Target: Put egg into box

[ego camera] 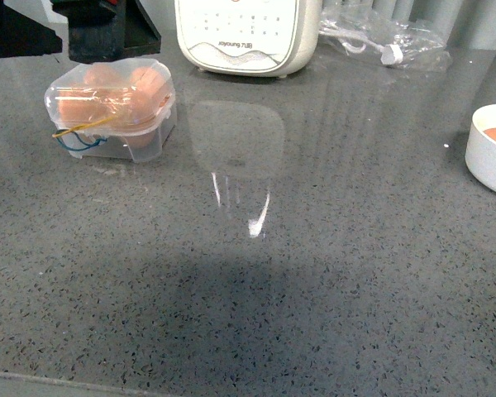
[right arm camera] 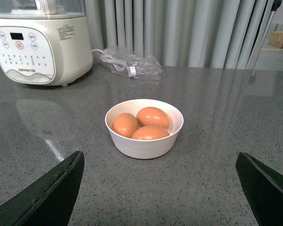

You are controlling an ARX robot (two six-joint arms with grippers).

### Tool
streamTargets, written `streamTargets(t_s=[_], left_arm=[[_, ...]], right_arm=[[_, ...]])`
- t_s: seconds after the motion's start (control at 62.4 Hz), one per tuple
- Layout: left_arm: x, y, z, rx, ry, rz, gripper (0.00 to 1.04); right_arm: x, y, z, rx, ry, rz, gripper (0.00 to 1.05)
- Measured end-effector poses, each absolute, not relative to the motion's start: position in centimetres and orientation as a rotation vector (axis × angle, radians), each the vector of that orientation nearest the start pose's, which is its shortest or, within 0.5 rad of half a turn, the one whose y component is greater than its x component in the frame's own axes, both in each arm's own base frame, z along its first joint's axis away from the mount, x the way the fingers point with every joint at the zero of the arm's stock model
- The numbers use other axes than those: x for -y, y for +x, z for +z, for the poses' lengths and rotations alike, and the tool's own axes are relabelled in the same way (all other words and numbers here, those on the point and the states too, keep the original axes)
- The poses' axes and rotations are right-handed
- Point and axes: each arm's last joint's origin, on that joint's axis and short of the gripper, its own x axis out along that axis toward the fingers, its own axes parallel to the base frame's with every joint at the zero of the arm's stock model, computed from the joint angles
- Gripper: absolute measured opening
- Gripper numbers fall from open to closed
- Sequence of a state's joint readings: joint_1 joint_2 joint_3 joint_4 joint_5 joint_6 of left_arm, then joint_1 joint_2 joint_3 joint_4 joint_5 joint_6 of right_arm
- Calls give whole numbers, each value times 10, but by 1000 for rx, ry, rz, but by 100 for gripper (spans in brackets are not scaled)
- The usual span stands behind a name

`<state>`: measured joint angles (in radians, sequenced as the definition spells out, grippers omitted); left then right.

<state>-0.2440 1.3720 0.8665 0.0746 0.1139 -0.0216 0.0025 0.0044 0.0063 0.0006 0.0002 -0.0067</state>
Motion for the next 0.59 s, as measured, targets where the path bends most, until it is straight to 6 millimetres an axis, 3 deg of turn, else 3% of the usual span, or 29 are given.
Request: streamTargets(t_s=[0.289,0.593], left_arm=[[67,256,289,-321,28,-317,98],[61,185,302,-299,75,-291,98]], right_arm=[[0,98,165,2,-7,2,97],[0,98,165,2,-7,2,97]])
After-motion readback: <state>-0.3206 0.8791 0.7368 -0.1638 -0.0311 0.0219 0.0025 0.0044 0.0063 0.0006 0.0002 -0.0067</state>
